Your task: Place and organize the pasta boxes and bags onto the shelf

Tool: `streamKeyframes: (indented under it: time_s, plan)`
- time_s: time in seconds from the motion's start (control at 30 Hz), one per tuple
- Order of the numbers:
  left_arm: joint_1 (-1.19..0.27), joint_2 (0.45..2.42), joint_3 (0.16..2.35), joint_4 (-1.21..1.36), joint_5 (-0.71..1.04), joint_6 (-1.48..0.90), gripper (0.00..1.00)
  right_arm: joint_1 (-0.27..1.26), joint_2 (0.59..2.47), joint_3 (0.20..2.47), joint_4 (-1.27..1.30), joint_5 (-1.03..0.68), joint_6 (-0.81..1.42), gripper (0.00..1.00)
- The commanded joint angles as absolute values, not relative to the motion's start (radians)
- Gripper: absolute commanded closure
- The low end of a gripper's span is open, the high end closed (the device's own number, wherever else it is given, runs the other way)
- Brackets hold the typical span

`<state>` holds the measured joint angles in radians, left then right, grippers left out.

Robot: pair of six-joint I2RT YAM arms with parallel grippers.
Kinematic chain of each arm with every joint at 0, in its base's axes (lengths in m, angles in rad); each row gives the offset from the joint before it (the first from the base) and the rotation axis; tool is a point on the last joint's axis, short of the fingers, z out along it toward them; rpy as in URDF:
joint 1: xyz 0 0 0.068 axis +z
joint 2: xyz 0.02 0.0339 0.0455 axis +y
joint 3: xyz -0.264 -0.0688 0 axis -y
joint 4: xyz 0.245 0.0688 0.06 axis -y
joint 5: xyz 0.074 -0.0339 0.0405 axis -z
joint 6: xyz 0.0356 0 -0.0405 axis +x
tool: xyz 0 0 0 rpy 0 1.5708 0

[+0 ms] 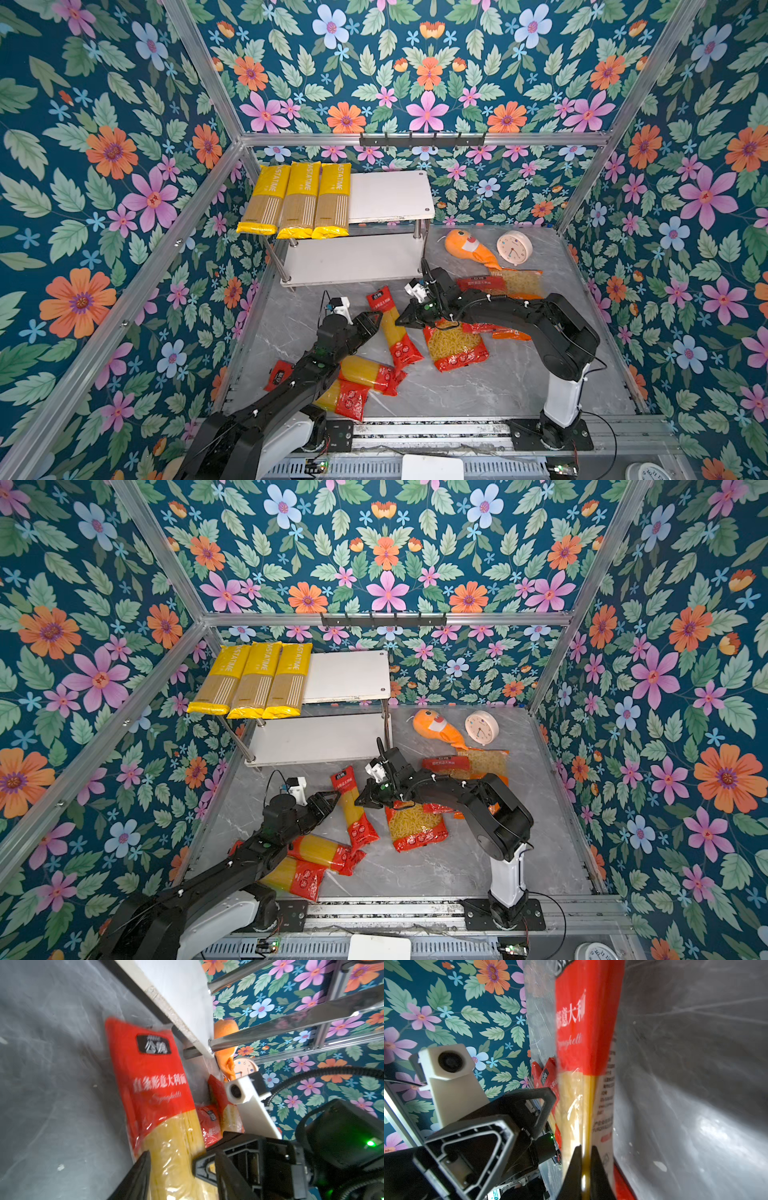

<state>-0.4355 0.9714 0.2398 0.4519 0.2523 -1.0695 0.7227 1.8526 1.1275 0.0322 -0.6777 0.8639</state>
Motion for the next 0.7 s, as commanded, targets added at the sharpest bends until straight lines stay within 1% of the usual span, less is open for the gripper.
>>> streamKeyframes:
  time_s: [0.0,0.1,0.17,0.27,0.3,0.33,0.43,0.53,0.6,0.67]
  plan:
    - [-0.424,0.951,0.240,0.402,0.260,-1.049,0.46,0.721,1.776,1.052,0.139,-0.626,0.956,0.98]
    - [-0.423,0.967,0.218,0.431,0.260,-1.061,0.43,0.737,1.708,0.905,0.257,-0.524,1.080,0.98]
    - [-0.425,1.000,0.204,0.469,0.265,-1.072,0.42,0.756,1.691,0.842,0.331,-0.485,1.153,0.97]
    - [-0.444,1.061,0.202,0.525,0.284,-1.079,0.41,0.781,1.667,0.793,0.308,-0.397,1.172,0.93]
    - [-0.459,1.075,0.209,0.528,0.276,-1.072,0.40,0.786,1.667,0.783,0.290,-0.371,1.172,0.90]
    - [-0.476,1.091,0.219,0.521,0.263,-1.062,0.40,0.788,1.667,0.781,0.280,-0.371,1.169,0.85]
    - [-0.524,1.130,0.237,0.493,0.225,-1.031,0.39,0.779,1.668,0.792,0.235,-0.431,1.114,0.68]
    - [-0.560,1.167,0.238,0.514,0.222,-1.029,0.39,0.755,1.667,0.822,0.104,-0.472,1.002,0.53]
    - [-0.584,1.192,0.242,0.523,0.209,-1.029,0.40,0.733,1.622,0.824,0.034,-0.473,0.938,0.44]
    - [-0.602,1.216,0.243,0.541,0.203,-1.027,0.41,0.709,1.619,0.826,-0.015,-0.474,0.882,0.39]
